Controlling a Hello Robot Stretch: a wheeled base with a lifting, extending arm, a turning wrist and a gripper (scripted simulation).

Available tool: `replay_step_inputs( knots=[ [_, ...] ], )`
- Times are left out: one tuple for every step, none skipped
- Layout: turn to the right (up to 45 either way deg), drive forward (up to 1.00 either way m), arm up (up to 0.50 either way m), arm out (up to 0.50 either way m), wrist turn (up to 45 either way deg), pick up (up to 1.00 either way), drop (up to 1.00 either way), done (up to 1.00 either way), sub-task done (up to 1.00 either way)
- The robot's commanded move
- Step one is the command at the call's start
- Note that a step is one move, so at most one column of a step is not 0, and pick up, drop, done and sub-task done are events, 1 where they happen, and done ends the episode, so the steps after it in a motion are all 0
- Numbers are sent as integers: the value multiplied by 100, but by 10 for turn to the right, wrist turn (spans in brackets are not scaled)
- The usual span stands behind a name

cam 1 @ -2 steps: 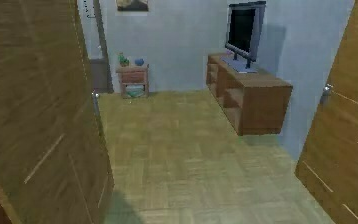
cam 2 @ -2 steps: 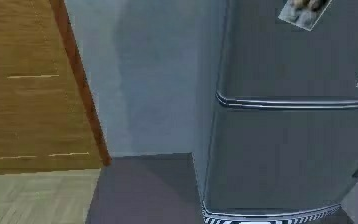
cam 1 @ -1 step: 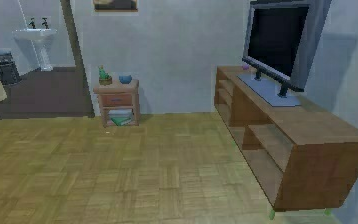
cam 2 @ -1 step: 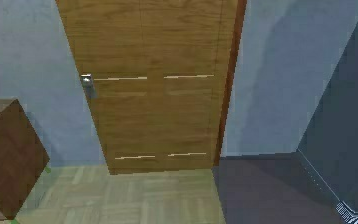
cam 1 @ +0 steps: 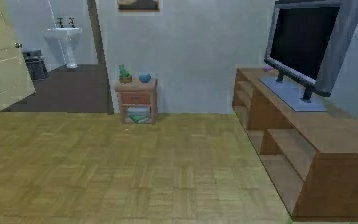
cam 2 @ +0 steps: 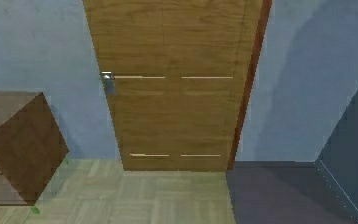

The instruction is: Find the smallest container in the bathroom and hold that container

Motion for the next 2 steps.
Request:
replay_step_inputs(
  knots=[
    [0, 65, 0, 0, 0, 0, 0, 0, 0],
    [-420, 0, 0, 0, 0, 0, 0, 0, 0]
  ],
)
